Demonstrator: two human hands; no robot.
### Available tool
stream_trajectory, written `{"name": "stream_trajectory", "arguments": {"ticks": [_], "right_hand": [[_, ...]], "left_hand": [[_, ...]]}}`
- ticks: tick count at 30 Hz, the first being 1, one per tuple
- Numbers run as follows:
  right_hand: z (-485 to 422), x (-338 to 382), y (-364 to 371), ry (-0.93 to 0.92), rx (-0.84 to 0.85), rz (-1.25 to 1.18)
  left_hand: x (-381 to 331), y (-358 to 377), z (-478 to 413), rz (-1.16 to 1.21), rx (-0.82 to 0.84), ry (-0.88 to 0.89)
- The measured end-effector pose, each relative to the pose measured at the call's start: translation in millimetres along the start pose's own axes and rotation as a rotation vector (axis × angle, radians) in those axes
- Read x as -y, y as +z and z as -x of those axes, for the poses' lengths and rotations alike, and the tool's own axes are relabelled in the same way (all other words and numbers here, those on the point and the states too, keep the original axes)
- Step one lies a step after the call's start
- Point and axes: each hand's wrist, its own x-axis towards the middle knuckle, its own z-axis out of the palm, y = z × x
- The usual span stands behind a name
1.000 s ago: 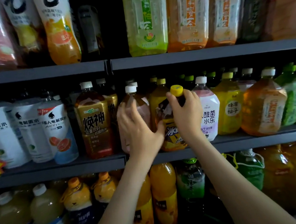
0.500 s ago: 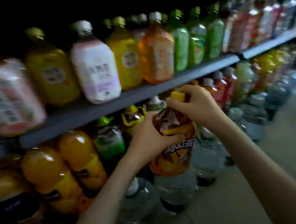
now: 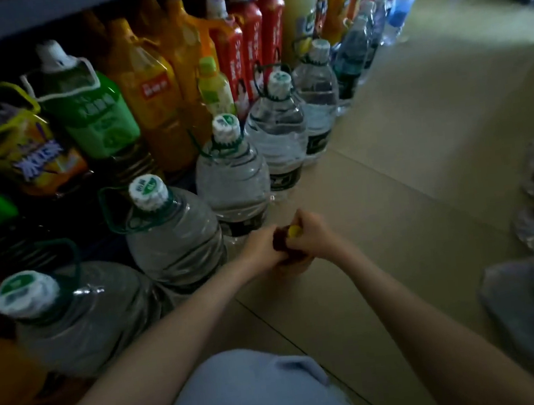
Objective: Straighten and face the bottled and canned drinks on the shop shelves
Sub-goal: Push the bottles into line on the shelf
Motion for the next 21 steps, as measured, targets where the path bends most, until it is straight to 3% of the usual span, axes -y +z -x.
{"name": "stream_trajectory", "arguments": {"ticks": [6, 12, 16, 21], "right_hand": [[-8, -31, 37, 0.086, 0.023, -0.063], [-21, 15, -17, 0.065, 0.286, 0.297], [-31, 121, -83, -0.225, -0.044, 0.199], [-44, 268, -127, -0.545, -0.389, -0.106]], "left_hand": [[18, 17, -11, -0.003, 0.081, -0.055], [-10, -51, 6, 0.082, -0.05, -0.054], [-51, -146, 46, 0.142, -0.285, 0.053], [-72, -260, 103, 0.115, -0.806, 0.114]]}}
